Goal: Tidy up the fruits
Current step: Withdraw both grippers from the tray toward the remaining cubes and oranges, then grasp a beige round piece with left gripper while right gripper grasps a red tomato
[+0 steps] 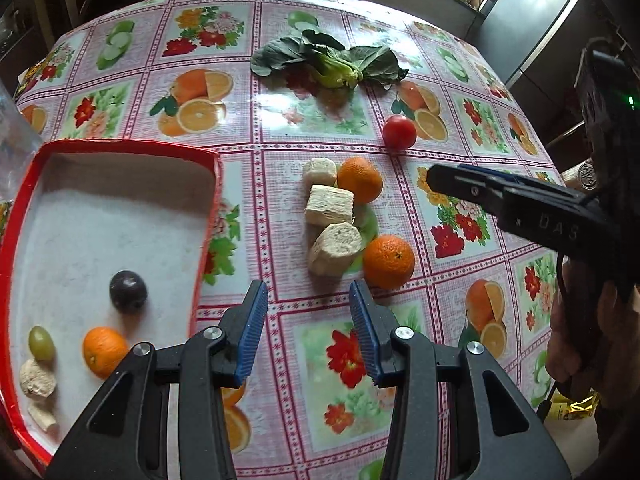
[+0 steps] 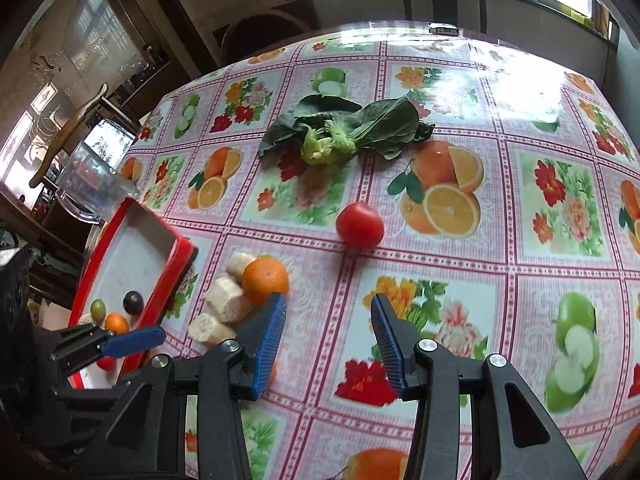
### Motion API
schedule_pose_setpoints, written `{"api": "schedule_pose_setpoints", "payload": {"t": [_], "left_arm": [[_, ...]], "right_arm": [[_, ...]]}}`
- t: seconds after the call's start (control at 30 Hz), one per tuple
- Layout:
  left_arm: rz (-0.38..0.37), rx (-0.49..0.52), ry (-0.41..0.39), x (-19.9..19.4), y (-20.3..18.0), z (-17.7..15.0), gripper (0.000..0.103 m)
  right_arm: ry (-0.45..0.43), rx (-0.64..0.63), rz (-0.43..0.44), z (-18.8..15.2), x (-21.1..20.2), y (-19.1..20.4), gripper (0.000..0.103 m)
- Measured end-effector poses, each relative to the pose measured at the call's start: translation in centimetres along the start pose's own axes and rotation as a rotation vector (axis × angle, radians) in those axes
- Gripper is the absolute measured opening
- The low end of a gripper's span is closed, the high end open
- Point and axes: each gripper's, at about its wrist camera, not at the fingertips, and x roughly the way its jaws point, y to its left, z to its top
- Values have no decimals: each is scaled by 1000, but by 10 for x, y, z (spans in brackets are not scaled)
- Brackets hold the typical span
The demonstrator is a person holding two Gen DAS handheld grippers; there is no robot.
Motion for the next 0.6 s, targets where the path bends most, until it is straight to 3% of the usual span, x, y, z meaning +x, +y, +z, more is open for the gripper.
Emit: {"api": "schedule_pose_setpoints", "payload": {"t": [0.47,0.6], "left_arm": [[-17,-76,-25,30,-3,15,41],[-19,-86,-31,34,1,19,38]], "right_arm": [[24,2,21,31,45,-19,45],[7,-31,5,36,48,-17,34]]}}
